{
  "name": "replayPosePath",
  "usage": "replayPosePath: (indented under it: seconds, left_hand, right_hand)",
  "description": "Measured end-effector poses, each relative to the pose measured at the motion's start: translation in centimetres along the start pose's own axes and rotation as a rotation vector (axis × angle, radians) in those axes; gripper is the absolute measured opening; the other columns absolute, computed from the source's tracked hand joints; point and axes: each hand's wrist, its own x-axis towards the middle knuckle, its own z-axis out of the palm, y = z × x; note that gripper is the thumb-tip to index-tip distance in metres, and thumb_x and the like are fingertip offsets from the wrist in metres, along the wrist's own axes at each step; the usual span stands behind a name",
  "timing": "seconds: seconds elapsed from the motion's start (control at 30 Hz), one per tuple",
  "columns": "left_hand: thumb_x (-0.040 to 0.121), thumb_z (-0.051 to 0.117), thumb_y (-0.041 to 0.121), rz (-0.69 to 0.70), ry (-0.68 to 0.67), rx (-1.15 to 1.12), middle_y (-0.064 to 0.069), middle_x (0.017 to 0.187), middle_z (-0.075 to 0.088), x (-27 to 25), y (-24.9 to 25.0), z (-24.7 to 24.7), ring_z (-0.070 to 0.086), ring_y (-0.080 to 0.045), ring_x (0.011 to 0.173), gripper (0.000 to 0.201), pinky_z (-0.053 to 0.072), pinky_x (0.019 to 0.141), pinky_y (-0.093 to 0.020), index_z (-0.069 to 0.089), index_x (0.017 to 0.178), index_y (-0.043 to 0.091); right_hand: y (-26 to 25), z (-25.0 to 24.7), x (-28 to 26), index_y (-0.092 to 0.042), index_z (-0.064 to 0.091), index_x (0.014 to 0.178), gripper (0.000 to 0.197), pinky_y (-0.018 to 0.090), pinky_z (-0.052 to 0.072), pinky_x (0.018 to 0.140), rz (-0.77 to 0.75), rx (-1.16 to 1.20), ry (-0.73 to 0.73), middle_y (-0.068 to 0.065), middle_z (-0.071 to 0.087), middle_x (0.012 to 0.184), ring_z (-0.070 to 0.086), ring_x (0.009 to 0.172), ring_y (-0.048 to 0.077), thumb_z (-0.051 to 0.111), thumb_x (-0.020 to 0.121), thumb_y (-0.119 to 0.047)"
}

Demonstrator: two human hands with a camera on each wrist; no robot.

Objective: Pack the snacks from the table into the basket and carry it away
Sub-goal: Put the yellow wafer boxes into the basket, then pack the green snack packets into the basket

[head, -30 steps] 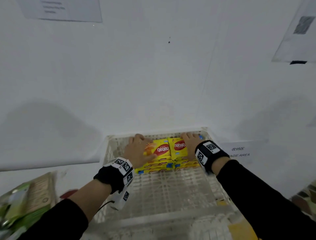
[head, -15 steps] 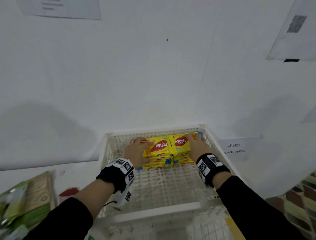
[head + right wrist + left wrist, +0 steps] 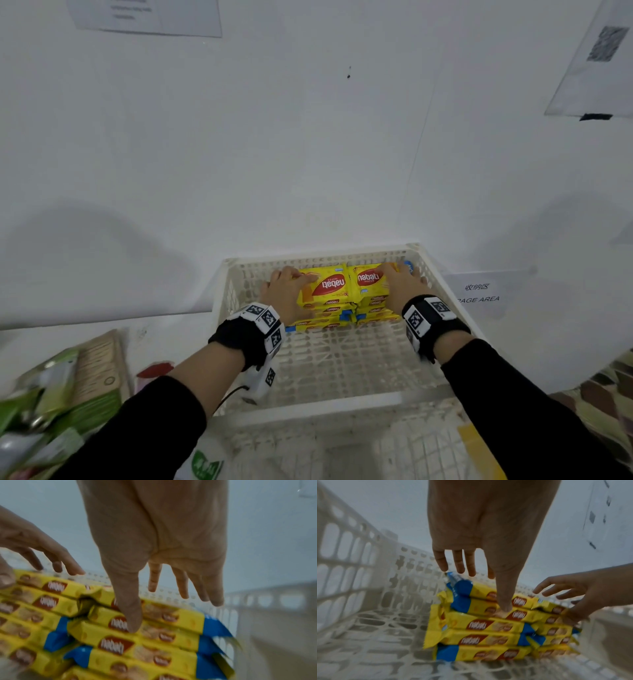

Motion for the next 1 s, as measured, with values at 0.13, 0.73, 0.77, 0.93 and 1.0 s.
replayPosePath:
  seconds: [0.13,0.73,0.77,0.93,1.0]
  left_hand:
    - [0.083,0.069,0.039,0.071,0.188,-0.335,0.002,0.118,0.056,-1.5,0.6,-4.0,0.056,-0.016,0.106,0.045,0.048,0.091,-0.038,0.056,0.124,0.028]
    - [0.090,0.062,0.020,-0.230,0.314,-0.362,0.009,0.088,0.065,-27.9,-25.5,-15.3,0.059,-0.001,0.071,0.007,0.042,0.060,-0.005,0.068,0.093,0.017]
    - [0.090,0.062,0.020,-0.248,0.281,-0.360,0.009,0.088,0.065,-29.4,-27.0,-14.9,0.060,-0.004,0.073,0.007,0.044,0.062,-0.008,0.068,0.092,0.019]
    - [0.089,0.064,0.023,-0.309,0.146,-0.285,0.006,0.098,0.063,-36.0,-33.0,-12.7,0.058,-0.007,0.084,0.010,0.048,0.075,-0.021,0.065,0.098,0.022]
    - [0.087,0.066,0.024,-0.273,0.099,-0.231,0.004,0.107,0.060,-37.9,-34.6,-11.7,0.054,-0.009,0.094,0.022,0.043,0.082,-0.020,0.063,0.109,0.020]
  right_hand:
    - [-2.7,-2.4,-1.6,-0.027,0.034,0.140,0.064,0.044,0.043,0.100,-0.078,0.077,0.078,0.012,0.039,0.142,0.034,0.132,0.034,0.061,0.084,-0.009]
    - [-36.4,0.2,-18.4,-0.026,0.056,0.122,0.033,0.035,0.046,0.094,-0.652,0.434,-0.031,-0.003,0.055,0.126,0.053,0.114,0.016,0.062,0.089,-0.027]
    - [-37.9,1.6,-19.2,-0.025,0.056,0.122,0.033,0.034,0.045,0.093,-0.665,0.431,-0.061,-0.002,0.055,0.126,0.053,0.114,0.016,0.062,0.089,-0.026]
    - [-41.8,9.5,-22.5,-0.026,0.055,0.123,0.038,0.031,0.043,0.097,-0.628,0.346,-0.267,-0.002,0.053,0.132,0.051,0.120,0.017,0.066,0.087,-0.028]
    - [-42.0,12.4,-23.7,-0.025,0.051,0.130,0.050,0.031,0.040,0.102,-0.627,0.270,-0.344,-0.002,0.049,0.138,0.047,0.124,0.016,0.069,0.084,-0.032]
